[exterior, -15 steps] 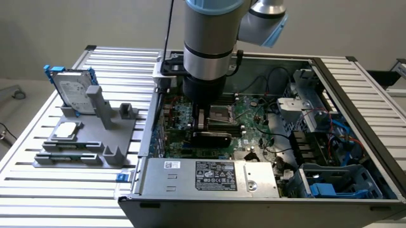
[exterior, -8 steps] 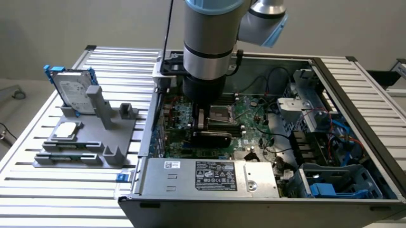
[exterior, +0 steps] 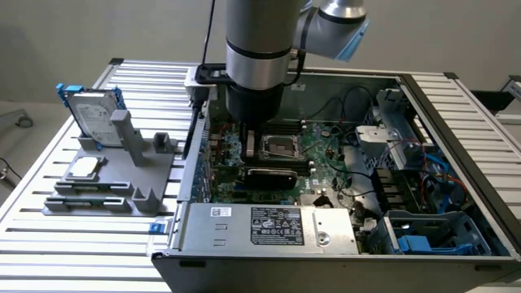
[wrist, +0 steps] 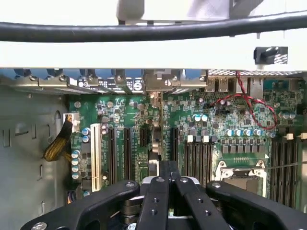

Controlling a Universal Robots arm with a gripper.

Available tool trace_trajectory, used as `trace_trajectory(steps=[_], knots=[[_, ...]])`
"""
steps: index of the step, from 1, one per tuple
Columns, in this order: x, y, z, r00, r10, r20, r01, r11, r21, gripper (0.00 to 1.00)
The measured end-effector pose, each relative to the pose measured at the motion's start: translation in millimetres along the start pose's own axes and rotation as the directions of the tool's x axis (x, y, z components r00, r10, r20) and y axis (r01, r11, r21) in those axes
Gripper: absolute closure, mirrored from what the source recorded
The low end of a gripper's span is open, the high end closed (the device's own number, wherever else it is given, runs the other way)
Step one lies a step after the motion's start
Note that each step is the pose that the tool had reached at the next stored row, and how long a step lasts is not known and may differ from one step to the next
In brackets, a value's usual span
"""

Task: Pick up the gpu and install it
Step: 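Press down on the gpu until it lock into place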

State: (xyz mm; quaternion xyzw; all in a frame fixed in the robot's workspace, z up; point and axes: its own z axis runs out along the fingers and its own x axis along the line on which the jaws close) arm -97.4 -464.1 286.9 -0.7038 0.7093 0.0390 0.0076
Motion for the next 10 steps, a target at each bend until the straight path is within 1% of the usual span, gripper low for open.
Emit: trace_trajectory(steps=[2, 3, 5, 6, 10], knots=[[-0.1, 4.6, -0.8, 1.0, 0.0, 0.0006, 0.0, 1.0, -0.0063, 0.89], [-0.1, 6.7, -1.0, 1.0, 0.001, 0.0007, -0.001, 0.9999, -0.0105, 0.89], [-0.1, 10.3, -0.9, 1.0, 0.001, 0.0011, -0.001, 0.9998, -0.0207, 0.89], [-0.1, 11.9, -0.9, 1.0, 0.002, 0.0009, -0.002, 0.9996, -0.0271, 0.89], [0.1, 18.7, -0.8, 1.0, 0.004, 0.0003, -0.004, 0.9984, -0.0563, 0.89]])
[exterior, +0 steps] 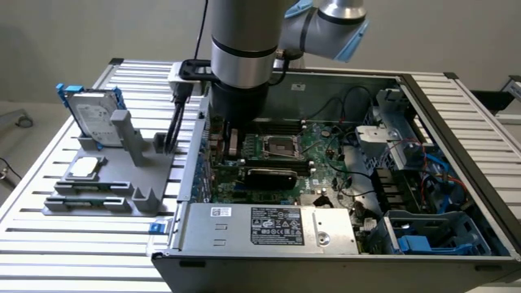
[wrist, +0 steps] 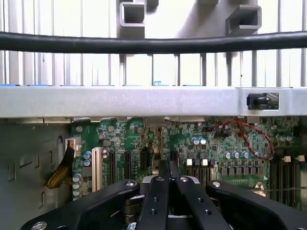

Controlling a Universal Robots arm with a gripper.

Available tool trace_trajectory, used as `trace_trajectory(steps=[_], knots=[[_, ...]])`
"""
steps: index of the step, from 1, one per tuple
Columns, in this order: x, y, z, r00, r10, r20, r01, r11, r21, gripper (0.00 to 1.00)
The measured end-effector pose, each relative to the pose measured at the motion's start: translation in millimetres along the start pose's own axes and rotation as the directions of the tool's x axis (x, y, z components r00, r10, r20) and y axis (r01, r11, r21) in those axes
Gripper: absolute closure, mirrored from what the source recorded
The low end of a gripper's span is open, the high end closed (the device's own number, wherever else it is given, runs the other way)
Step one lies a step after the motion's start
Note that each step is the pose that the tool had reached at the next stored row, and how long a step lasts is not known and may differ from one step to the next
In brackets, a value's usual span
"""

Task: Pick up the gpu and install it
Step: 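Press down on the gpu until it lock into place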

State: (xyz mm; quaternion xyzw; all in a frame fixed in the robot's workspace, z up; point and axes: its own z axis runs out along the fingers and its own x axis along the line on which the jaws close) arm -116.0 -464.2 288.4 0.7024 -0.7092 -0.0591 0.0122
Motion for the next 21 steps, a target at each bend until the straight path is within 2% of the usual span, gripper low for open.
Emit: trace_trajectory(steps=[6, 8, 12, 15, 17, 21], knots=[[0.0, 6.5, 0.6, 1.0, 0.003, -0.0003, -0.003, 0.9991, -0.0434, 0.89], [0.0, 6.9, -0.9, 1.0, 0.004, -0.0006, -0.004, 0.9986, -0.0519, 0.89], [-0.3, 7.1, -3.8, 1.0, 0.004, -0.0011, -0.004, 0.998, -0.0638, 0.89], [-0.4, 7.4, -5.5, 1.0, 0.005, -0.0045, -0.005, 0.9975, -0.0702, 0.89], [-0.3, 7.4, -6.2, 0.9999, 0.005, -0.011, -0.006, 0.9973, -0.0727, 0.89], [-0.4, 7.5, -7.2, 0.9995, 0.006, -0.0317, -0.008, 0.997, -0.0767, 0.89]])
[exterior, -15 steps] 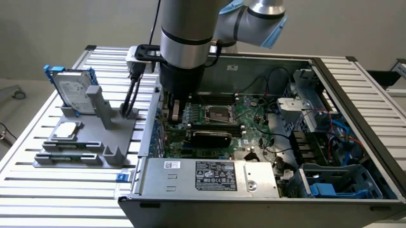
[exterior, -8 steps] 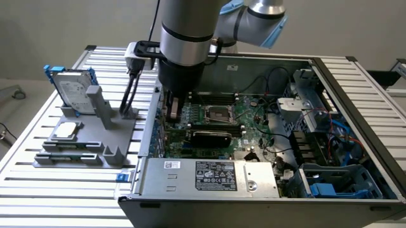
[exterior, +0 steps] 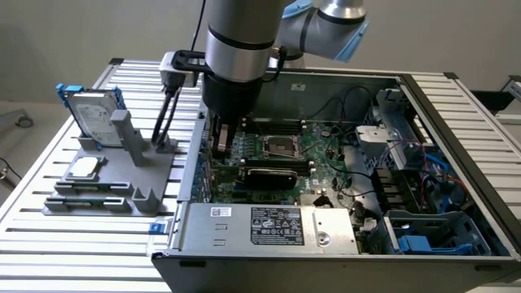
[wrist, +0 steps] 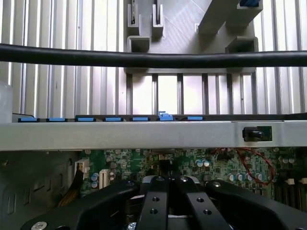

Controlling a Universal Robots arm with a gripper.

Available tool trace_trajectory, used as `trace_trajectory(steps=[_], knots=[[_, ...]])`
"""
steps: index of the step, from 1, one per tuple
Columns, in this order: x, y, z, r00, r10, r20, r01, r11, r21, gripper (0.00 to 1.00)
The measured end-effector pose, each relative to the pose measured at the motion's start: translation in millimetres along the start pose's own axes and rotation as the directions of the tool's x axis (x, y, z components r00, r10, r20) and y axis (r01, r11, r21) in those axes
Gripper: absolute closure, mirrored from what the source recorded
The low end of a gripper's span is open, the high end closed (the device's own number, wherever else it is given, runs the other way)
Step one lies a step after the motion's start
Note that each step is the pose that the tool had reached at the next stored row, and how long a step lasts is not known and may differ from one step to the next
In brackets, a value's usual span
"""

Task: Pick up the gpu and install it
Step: 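Press down on the gpu until it lock into place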

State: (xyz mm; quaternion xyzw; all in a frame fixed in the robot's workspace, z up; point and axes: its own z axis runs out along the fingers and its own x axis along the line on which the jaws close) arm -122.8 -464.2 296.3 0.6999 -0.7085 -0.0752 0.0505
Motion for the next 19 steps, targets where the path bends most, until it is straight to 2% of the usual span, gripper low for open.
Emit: trace_trajectory(steps=[7, 12, 19], knots=[[-0.1, 0.5, -2.2, 0.9994, 0.004, -0.033, -0.005, 0.9999, -0.0119, 0.89], [-0.6, 0.6, -2.5, 0.9992, 0.005, -0.0404, -0.006, 0.9999, -0.0146, 0.89], [-3.0, 0.6, -2.4, 0.9989, 0.007, -0.0474, -0.008, 0.9997, -0.0219, 0.89]])
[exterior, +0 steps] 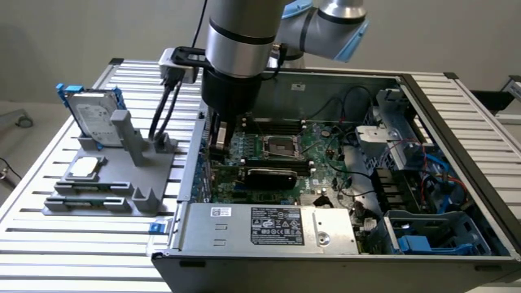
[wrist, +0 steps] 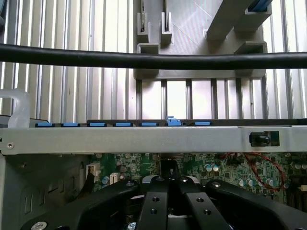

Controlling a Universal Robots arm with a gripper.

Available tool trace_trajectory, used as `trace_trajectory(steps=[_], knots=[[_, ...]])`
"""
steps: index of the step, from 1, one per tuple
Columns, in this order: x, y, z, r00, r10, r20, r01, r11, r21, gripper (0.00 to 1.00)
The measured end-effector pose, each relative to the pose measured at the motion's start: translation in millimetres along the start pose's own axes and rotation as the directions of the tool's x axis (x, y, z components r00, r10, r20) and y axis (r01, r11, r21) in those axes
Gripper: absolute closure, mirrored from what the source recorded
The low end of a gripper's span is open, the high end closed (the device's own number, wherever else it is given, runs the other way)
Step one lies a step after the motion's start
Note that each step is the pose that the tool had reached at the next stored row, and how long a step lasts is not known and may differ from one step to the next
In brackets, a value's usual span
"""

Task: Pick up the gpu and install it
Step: 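Press down on the gpu until it lock into place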

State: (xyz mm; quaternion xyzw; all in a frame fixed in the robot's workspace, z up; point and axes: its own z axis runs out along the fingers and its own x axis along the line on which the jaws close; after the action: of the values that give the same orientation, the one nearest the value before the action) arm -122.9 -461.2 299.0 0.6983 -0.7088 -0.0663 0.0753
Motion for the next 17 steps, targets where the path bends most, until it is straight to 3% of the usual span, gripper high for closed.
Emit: trace_trajectory(steps=[9, 17], knots=[[-6.0, 0.1, -0.1, 1.0, 0.002, -0.0096, -0.002, 1.0, -0.0064, 0.89], [-7.4, 0.7, 0.1, 0.9999, 0.009, -0.0094, -0.01, 0.9999, -0.0074, 0.89]])
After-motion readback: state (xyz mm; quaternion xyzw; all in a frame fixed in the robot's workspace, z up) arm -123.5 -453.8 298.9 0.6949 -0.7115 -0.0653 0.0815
